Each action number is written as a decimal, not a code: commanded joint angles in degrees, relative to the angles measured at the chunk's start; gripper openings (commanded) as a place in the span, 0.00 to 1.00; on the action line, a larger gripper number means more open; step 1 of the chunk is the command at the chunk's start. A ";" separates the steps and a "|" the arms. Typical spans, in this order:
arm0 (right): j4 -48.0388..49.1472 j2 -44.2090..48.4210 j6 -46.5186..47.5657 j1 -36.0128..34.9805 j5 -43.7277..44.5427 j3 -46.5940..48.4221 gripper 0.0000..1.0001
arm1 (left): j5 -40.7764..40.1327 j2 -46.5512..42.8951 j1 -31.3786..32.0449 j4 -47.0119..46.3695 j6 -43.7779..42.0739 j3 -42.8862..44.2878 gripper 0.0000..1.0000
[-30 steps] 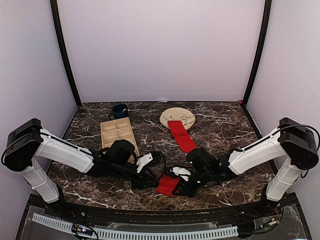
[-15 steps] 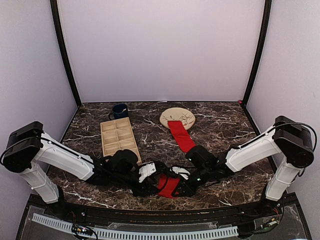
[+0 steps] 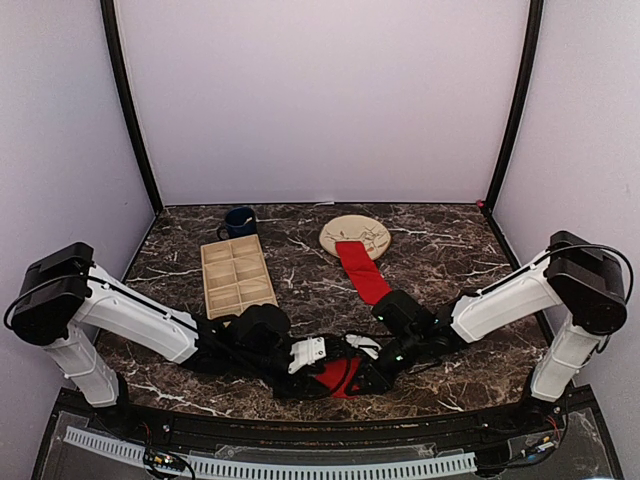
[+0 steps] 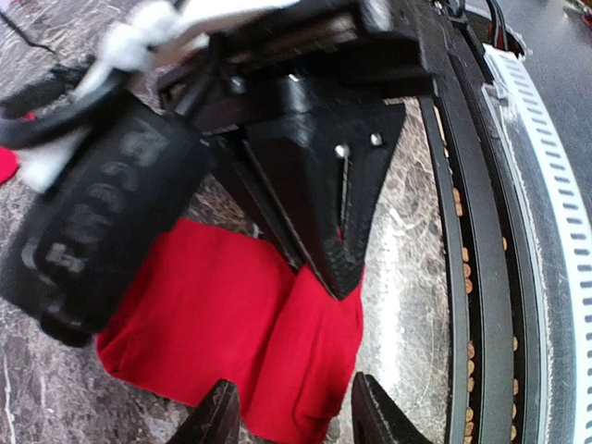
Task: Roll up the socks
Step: Roll the sock at the center of the board.
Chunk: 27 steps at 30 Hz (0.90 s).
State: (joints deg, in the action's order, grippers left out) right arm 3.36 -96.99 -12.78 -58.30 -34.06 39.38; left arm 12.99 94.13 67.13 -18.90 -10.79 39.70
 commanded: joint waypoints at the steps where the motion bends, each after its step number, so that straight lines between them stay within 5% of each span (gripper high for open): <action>1: -1.06 -1.01 -0.41 0.56 -0.77 0.38 0.00 | -0.08 0.98 1.11 3.17 -2.51 1.51 0.44; 18: -1.42 -1.88 0.08 0.63 -2.39 0.71 0.00 | -1.58 5.50 2.04 5.46 -4.73 4.64 0.43; 27: -1.85 -2.30 0.47 1.24 -3.14 1.00 0.00 | -0.27 6.07 2.04 6.68 -4.66 4.75 0.33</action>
State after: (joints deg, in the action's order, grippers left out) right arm 3.14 -97.86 -12.73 -57.67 -36.77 39.55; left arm 11.57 99.81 68.90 -14.11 -14.90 43.48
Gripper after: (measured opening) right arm 0.046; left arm 0.356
